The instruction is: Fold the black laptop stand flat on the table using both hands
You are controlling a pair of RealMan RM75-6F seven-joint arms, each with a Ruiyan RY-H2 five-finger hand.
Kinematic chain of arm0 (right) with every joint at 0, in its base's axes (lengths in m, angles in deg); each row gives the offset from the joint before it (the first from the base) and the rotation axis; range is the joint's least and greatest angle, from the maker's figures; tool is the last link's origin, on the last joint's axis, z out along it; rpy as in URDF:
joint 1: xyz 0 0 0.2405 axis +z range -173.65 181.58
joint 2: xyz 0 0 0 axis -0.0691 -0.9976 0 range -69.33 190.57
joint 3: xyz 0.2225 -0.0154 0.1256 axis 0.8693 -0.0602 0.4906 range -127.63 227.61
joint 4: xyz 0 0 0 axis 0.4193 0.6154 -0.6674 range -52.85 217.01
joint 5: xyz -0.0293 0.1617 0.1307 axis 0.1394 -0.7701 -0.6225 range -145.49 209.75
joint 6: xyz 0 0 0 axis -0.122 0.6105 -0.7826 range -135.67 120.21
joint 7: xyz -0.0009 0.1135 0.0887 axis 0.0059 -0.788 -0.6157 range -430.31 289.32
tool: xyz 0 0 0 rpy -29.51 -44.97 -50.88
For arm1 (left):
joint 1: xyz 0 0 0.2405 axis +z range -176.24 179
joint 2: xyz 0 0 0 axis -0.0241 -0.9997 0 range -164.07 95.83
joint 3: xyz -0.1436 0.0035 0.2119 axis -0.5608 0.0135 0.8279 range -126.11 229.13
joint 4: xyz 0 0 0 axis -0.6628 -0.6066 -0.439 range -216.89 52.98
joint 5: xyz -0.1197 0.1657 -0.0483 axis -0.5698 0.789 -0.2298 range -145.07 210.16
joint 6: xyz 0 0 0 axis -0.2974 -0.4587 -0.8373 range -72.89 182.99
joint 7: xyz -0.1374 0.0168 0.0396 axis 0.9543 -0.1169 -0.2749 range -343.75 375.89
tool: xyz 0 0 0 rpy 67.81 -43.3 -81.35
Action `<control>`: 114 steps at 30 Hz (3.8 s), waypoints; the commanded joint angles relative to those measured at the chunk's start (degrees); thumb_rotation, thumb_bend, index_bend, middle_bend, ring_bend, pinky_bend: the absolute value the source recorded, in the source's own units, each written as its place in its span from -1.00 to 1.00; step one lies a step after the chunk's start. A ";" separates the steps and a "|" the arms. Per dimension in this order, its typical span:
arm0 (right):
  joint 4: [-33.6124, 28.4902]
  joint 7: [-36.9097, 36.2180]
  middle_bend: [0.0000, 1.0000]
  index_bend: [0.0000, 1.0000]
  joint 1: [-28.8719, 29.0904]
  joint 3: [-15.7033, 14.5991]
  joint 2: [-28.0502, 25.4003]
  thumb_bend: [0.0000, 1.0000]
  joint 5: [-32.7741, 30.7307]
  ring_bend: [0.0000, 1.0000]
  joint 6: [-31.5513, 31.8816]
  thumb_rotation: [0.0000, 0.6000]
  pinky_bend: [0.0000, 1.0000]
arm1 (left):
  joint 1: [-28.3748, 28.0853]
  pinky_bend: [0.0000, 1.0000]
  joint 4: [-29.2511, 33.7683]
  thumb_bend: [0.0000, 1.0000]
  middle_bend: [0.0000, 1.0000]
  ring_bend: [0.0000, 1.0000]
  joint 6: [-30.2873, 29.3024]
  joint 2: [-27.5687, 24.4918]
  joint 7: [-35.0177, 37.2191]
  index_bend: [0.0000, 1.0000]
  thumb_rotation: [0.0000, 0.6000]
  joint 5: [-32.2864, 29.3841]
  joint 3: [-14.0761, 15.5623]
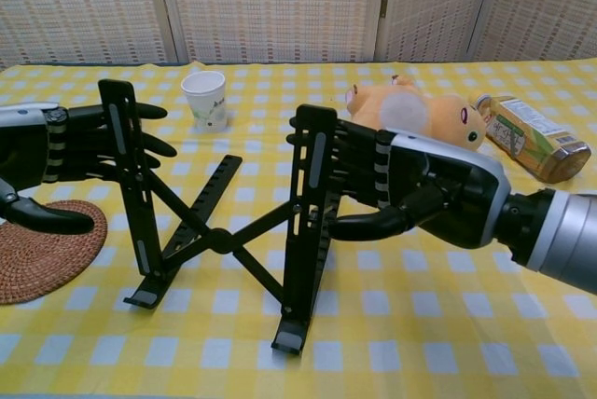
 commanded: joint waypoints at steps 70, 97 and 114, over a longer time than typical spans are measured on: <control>3.83 44.54 -1.00 -1.00 1.14 2.39 9.79 -0.70 -10.11 -0.90 -7.80 1.00 -1.00 | 0.25 -0.58 -2.94 -0.58 -0.52 -0.63 -3.42 -0.47 5.86 -0.83 1.00 3.81 2.52; 4.73 51.15 -1.00 -1.00 3.28 4.94 7.61 -0.47 -8.95 -0.91 -6.75 1.00 -1.00 | 0.86 -0.58 -2.73 -0.58 -0.50 -0.61 -5.48 -1.24 3.98 -0.79 1.00 5.76 4.18; -7.15 48.16 -1.00 -1.00 2.96 2.00 -2.69 -0.47 -6.00 -0.88 -6.40 1.00 -1.00 | 4.52 -0.60 -5.87 -0.58 -0.53 -0.73 -3.87 2.93 -19.90 -0.67 1.00 0.02 2.27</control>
